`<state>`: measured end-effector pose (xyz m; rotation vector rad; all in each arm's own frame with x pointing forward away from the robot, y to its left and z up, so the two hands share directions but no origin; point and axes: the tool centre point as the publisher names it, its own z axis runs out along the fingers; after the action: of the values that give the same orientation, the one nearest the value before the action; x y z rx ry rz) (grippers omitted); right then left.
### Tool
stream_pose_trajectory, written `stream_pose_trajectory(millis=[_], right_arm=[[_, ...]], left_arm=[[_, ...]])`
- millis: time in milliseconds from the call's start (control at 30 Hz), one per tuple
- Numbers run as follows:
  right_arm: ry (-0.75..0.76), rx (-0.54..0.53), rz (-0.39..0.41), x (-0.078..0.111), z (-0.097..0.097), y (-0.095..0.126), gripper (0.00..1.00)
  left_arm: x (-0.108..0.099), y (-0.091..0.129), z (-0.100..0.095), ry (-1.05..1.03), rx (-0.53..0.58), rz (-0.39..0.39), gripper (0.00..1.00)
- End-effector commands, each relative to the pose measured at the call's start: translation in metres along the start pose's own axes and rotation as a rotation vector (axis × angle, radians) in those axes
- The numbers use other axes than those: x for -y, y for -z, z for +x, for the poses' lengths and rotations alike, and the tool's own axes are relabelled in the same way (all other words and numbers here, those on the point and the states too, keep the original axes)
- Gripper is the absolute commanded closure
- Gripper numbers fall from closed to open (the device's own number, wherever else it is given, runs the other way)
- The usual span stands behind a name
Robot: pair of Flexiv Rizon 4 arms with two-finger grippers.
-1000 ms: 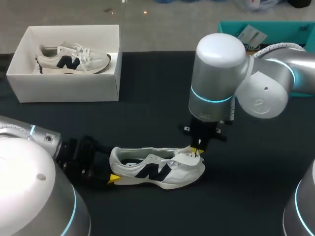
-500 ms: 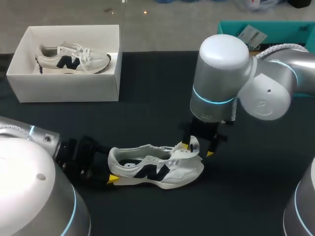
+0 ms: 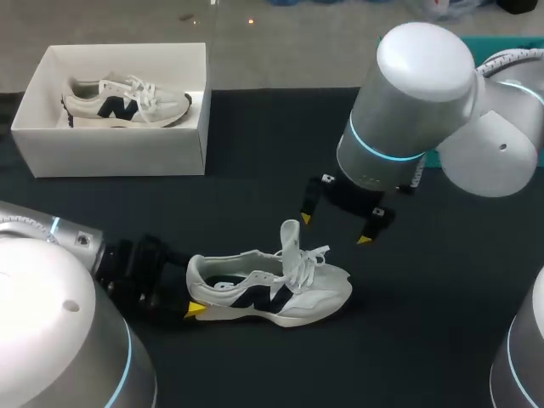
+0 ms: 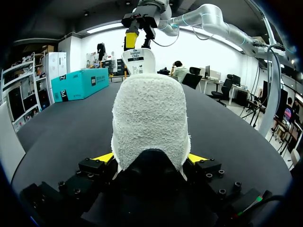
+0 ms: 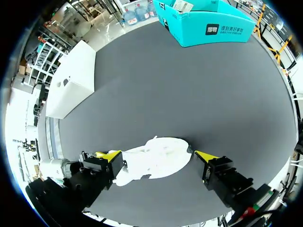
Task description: Take the shoe out of the shoebox, open the shoe tongue, remove and reinsert the insole, then place the shoe into the shoebox
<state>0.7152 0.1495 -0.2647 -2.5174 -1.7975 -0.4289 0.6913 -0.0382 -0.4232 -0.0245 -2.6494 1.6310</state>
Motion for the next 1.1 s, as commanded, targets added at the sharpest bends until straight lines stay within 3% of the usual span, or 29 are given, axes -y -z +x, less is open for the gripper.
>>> stream_pose_trajectory(millis=[33,67,233,433,500,567,1100], right_arm=[[-0.183,-0.149,-0.148,0.012,0.011,0.016,0.00],[-0.061,-0.185,-0.136,0.015,0.017,0.020,0.00],[0.268,-0.259,-0.081,0.027,0.028,0.028,0.00],[0.520,-0.189,-0.086,0.044,0.035,0.029,0.00],[0.518,-0.158,-0.095,0.044,0.036,0.028,0.00],[0.401,-0.117,-0.128,0.037,0.037,0.025,0.00],[0.401,-0.117,-0.128,0.037,0.037,0.025,0.00]], left_arm=[[-0.001,0.001,0.001,-0.001,0.000,-0.001,1.00],[-0.001,0.001,0.001,-0.001,0.000,-0.001,1.00],[-0.001,0.001,0.001,-0.001,0.000,-0.001,1.00],[-0.001,0.001,0.001,-0.001,0.000,-0.001,1.00],[-0.001,0.001,0.001,-0.001,0.000,-0.001,1.00],[-0.001,0.001,0.001,-0.001,0.000,-0.001,1.00],[-0.001,0.001,0.001,-0.001,0.000,-0.001,1.00]])
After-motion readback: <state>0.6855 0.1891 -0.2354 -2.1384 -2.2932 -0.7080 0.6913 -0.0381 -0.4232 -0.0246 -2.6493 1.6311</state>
